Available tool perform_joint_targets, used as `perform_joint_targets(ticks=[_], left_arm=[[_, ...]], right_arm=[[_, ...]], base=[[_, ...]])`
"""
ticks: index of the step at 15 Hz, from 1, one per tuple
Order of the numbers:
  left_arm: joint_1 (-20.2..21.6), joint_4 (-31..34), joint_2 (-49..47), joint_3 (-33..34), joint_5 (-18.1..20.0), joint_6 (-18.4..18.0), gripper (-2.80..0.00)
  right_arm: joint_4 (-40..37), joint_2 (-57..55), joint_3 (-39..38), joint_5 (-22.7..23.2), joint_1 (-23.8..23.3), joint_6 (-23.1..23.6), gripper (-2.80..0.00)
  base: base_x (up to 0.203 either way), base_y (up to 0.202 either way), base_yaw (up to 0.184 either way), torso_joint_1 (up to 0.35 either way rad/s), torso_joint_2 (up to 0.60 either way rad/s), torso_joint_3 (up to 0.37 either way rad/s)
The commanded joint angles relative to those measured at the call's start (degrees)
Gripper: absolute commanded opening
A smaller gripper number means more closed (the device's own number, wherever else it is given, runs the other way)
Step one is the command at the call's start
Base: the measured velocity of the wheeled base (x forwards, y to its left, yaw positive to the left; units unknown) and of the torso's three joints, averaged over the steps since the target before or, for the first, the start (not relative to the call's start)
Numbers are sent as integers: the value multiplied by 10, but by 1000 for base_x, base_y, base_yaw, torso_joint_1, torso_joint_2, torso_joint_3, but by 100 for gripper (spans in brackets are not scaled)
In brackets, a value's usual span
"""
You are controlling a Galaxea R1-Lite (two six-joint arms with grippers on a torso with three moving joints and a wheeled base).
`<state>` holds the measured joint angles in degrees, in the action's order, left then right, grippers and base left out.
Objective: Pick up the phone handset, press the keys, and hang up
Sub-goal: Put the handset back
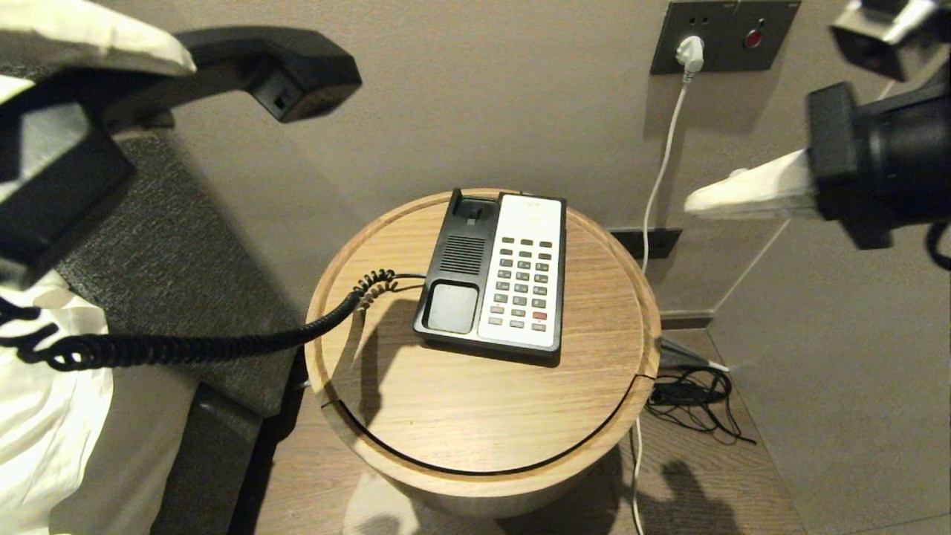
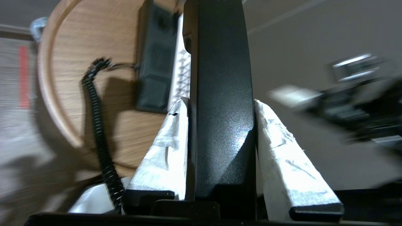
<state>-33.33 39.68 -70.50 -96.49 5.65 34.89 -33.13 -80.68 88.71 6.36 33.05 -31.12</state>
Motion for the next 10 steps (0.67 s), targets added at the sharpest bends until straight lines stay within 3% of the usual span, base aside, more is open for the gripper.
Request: perform_joint_targets(ticks=[1, 4, 6, 10], left_arm=[[-17, 1, -21, 24, -3, -30, -280], [-47, -12, -64, 27, -62, -74, -280], [-71, -54, -98, 29, -95, -102, -280], [-98, -98, -177, 28, -182, -145, -280]], right_arm=[[-3, 131, -25, 1, -63, -5, -280], [-8, 254, -78, 3, -151, -23, -280], [-12, 316, -111, 7, -211, -52, -280], [-13, 377, -146, 14, -227, -92, -280]], base=[[0, 0, 0, 0, 0, 0], [0, 0, 0, 0, 0, 0], [0, 0, 0, 0, 0, 0], [0, 0, 0, 0, 0, 0]])
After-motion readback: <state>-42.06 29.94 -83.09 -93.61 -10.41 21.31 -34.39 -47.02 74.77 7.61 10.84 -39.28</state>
